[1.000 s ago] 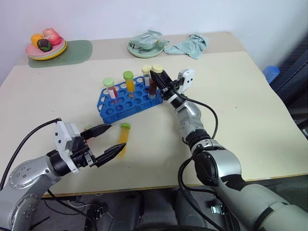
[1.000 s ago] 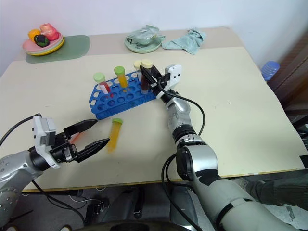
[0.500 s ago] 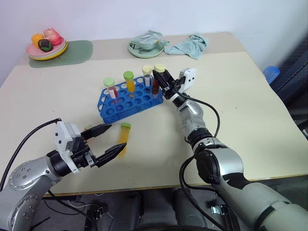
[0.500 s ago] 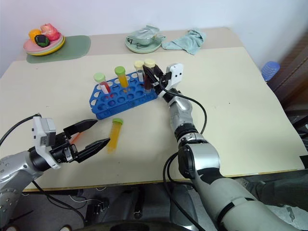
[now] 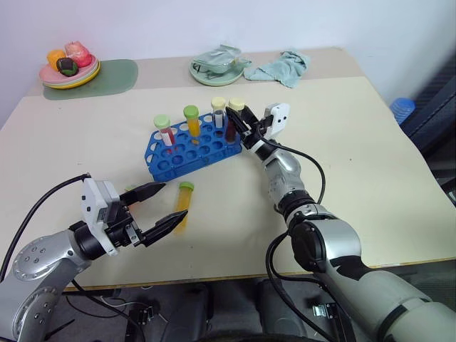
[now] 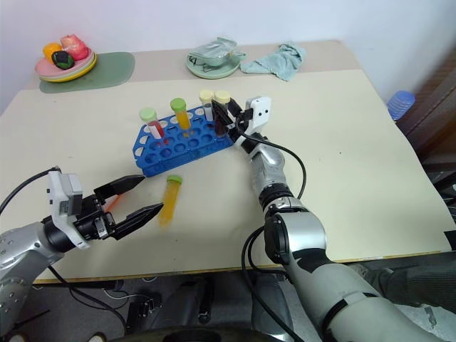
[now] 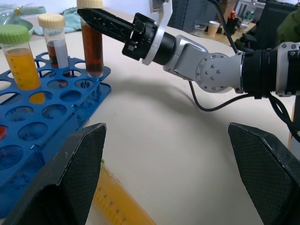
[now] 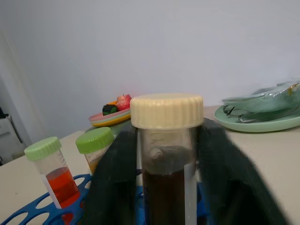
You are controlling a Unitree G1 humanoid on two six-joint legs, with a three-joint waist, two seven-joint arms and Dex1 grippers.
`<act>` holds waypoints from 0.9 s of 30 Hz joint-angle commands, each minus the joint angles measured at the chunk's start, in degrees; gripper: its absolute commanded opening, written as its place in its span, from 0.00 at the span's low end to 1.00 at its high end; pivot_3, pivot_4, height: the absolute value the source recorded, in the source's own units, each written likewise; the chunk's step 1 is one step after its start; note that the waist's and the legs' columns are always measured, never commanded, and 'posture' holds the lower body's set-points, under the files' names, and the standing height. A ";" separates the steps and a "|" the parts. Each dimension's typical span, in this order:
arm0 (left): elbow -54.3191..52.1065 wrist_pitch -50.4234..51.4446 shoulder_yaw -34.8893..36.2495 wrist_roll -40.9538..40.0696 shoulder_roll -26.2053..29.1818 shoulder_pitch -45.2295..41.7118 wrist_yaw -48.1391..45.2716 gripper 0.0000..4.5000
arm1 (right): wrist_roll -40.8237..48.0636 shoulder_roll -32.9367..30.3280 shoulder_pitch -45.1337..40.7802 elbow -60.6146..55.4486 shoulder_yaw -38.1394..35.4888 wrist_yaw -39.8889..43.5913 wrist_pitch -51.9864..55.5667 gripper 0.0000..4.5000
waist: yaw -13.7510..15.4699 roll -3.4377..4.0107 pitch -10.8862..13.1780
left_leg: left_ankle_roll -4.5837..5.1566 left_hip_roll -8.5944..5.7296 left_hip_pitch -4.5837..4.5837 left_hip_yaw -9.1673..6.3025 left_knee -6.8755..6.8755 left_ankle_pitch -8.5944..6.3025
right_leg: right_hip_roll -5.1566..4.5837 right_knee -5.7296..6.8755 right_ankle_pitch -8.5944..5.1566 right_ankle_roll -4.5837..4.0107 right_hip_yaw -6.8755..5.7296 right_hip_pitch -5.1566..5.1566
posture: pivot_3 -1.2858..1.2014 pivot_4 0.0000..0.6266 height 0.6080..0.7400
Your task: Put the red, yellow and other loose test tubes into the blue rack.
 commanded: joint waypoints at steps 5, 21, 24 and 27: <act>-1.76 -0.29 0.32 -0.67 0.02 -0.52 0.61 0.94 | -1.65 0.62 0.36 -1.43 1.03 -1.23 -5.75 0.96 | 0.02 0.00 0.00 | 0.00 0.00 0.00 0.00 0.00 0.00 | 0.00 0.00 0.00 0.00 0.00 0.00 | 0.52 0.24 1.00; -7.79 12.60 0.14 -5.81 -0.22 -8.07 21.88 0.94 | 3.84 -16.05 18.75 -40.68 6.59 11.30 18.24 0.96 | 0.95 -0.02 -0.01 | 0.00 0.00 -0.02 0.01 0.06 0.00 | -0.01 0.04 0.00 0.00 0.00 0.02 | 0.52 0.24 1.00; -7.27 15.77 0.66 -9.32 0.00 -12.18 26.76 0.94 | 7.21 -21.87 24.00 -49.75 7.05 15.11 26.27 0.96 | 1.47 -0.01 -0.01 | 0.02 0.00 -0.01 0.06 0.08 -0.01 | 0.00 0.06 0.00 0.00 0.03 0.02 | 0.52 0.24 1.00; -6.16 23.20 1.21 -14.55 2.08 -16.67 35.91 0.94 | 11.25 -28.45 29.15 -57.77 7.08 21.18 33.23 0.96 | 1.77 -0.02 -0.01 | 0.03 0.01 -0.01 0.07 0.08 -0.02 | 0.00 0.10 0.00 0.00 0.05 0.01 | 0.52 0.24 1.00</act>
